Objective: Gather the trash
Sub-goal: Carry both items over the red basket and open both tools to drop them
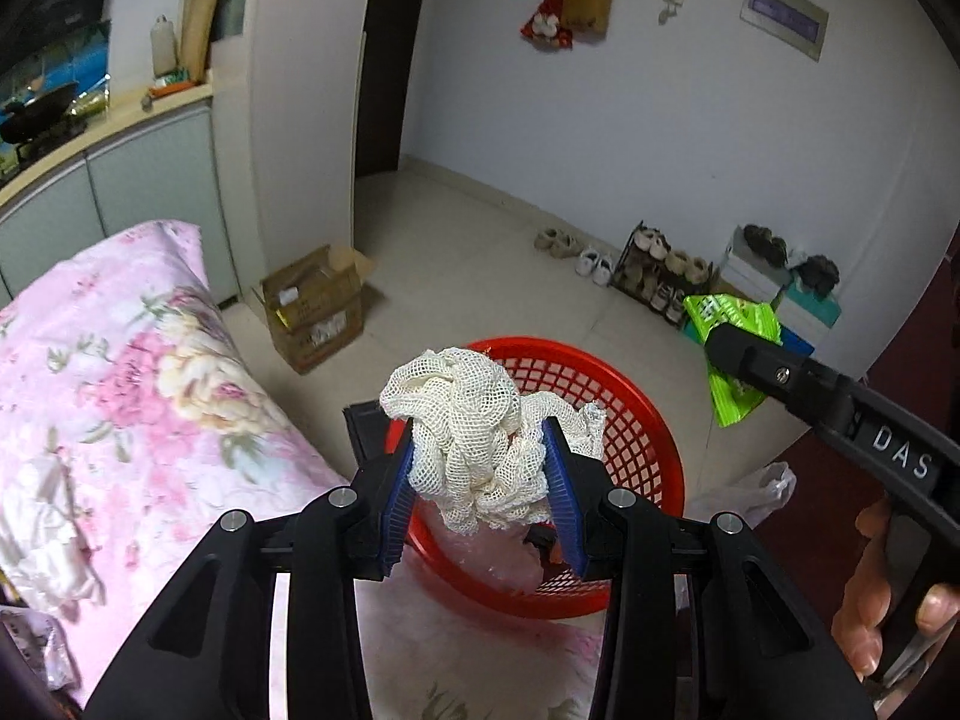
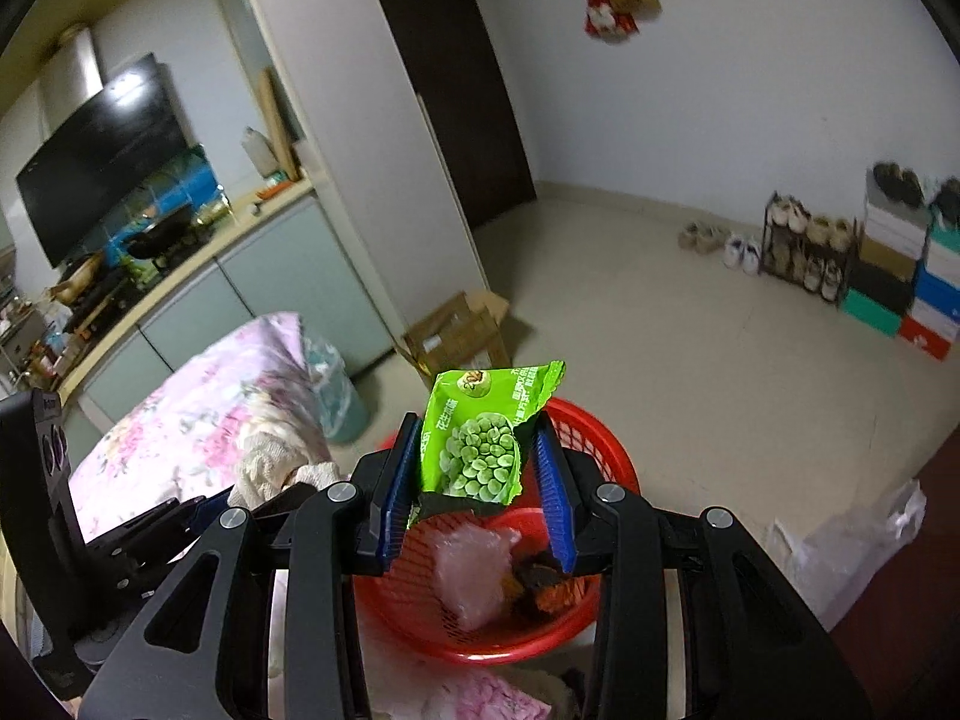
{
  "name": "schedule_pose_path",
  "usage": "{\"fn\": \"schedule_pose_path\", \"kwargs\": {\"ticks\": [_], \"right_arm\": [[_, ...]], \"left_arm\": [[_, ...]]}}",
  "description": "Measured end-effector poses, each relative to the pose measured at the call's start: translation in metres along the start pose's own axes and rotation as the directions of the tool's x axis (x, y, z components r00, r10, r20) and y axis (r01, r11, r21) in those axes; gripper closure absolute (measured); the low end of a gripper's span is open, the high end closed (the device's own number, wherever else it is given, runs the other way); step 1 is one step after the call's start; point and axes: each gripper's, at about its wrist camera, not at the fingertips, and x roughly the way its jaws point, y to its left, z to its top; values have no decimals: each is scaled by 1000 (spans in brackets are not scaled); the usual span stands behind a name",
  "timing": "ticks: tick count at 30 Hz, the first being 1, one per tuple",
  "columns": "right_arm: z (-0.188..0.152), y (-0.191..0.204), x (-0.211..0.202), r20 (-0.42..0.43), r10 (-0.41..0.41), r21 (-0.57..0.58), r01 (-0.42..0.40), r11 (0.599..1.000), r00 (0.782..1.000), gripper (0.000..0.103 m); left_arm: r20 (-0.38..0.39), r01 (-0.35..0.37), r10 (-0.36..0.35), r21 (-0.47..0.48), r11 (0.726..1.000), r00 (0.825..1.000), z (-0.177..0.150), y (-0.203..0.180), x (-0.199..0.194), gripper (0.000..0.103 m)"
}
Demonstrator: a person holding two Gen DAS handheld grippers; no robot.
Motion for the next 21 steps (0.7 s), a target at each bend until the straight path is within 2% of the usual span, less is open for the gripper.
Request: {"fn": "schedule_pose_path", "kwargs": {"ticks": [4, 9, 11, 13, 16, 21], "right_arm": [[-5, -10, 19, -60, -4, 43, 7, 999, 998, 67], [-7, -17, 32, -94, -3, 62, 9, 998, 996, 64], [-8, -21, 34, -104, 1, 79, 8, 997, 995, 54], [-8, -23, 35, -108, 5, 99, 5, 995, 994, 49], [-8, -26, 33, -109, 12, 109, -1, 994, 994, 47], [-5, -27, 24, -89, 15, 108, -5, 994, 996, 47]], "left_arm": [[-43, 4, -5, -12, 1000, 999, -1, -3, 19, 63], [-81, -9, 9, 2, 1000, 997, -8, -6, 33, 58], [-91, -10, 11, 6, 1000, 996, -10, -7, 35, 54], [-89, -13, 14, 12, 1000, 996, -11, -8, 35, 43], [-68, -32, 33, 21, 999, 997, -11, -11, 31, 32], [-54, -46, 46, -1, 999, 998, -11, -4, 18, 26]]}}
